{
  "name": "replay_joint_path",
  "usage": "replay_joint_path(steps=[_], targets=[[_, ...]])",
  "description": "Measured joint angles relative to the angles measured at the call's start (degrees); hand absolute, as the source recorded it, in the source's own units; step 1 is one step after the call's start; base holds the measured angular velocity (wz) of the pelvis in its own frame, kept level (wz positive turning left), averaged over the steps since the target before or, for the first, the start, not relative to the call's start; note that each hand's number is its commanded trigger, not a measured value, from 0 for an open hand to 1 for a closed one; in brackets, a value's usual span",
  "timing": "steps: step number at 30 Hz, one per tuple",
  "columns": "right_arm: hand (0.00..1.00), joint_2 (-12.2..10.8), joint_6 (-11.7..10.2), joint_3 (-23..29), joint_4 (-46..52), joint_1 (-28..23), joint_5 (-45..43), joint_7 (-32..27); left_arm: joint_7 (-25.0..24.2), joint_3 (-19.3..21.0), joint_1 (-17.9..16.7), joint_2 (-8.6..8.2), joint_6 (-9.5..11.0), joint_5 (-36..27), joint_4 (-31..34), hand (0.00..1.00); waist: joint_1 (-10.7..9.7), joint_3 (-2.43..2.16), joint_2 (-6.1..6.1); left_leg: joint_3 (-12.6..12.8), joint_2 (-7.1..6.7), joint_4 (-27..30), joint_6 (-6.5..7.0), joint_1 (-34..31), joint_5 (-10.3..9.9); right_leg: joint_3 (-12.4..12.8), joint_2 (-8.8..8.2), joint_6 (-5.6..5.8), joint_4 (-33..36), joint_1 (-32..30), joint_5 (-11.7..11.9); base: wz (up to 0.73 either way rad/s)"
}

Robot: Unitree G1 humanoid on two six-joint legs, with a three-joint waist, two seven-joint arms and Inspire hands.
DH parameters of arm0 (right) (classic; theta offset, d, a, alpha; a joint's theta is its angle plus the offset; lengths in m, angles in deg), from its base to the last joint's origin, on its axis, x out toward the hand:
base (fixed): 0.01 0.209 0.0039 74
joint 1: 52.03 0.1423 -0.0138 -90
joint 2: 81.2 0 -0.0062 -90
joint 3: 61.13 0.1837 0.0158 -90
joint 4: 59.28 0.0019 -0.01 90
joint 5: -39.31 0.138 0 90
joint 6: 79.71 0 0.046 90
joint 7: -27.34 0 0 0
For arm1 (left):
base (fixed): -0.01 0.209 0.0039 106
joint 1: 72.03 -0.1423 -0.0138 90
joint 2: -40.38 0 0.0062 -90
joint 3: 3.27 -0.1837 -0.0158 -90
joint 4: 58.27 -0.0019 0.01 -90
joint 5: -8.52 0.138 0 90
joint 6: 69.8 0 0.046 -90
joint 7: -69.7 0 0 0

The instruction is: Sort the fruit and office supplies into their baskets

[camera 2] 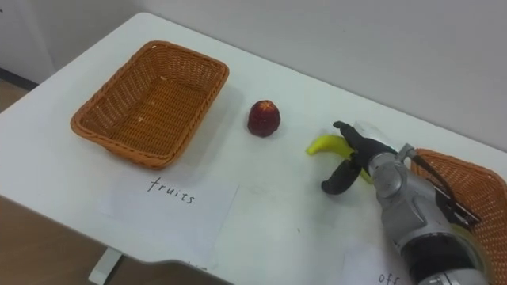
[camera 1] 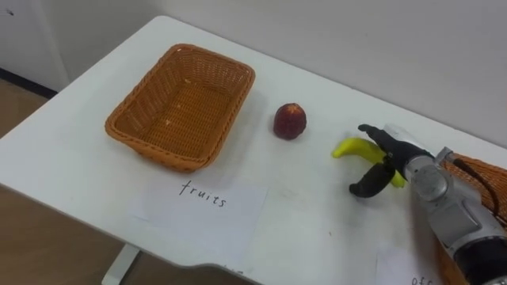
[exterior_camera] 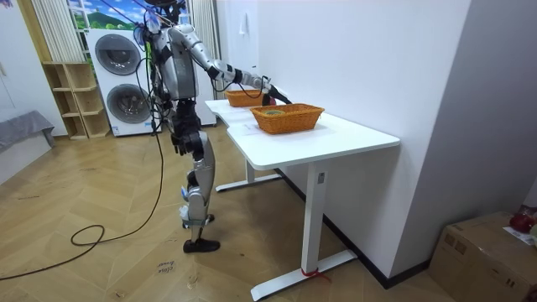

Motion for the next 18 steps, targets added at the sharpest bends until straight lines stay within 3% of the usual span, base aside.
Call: replay_joint_path(steps=[18], targets=[[0.00, 0.0, 0.6, 0.0, -1.5, 0.1, 0.6, 3.1, 1.0, -0.2, 0.2, -0.13, -0.5, -0.5, 0.1, 0.00, -0.1, -0.15, 0.09, -0.7, -0.02, 0.8, -0.07, -0.5, 0.0, -1.0, 0.02, -0.06, 0.0, 0.3, 0.0, 0.01]])
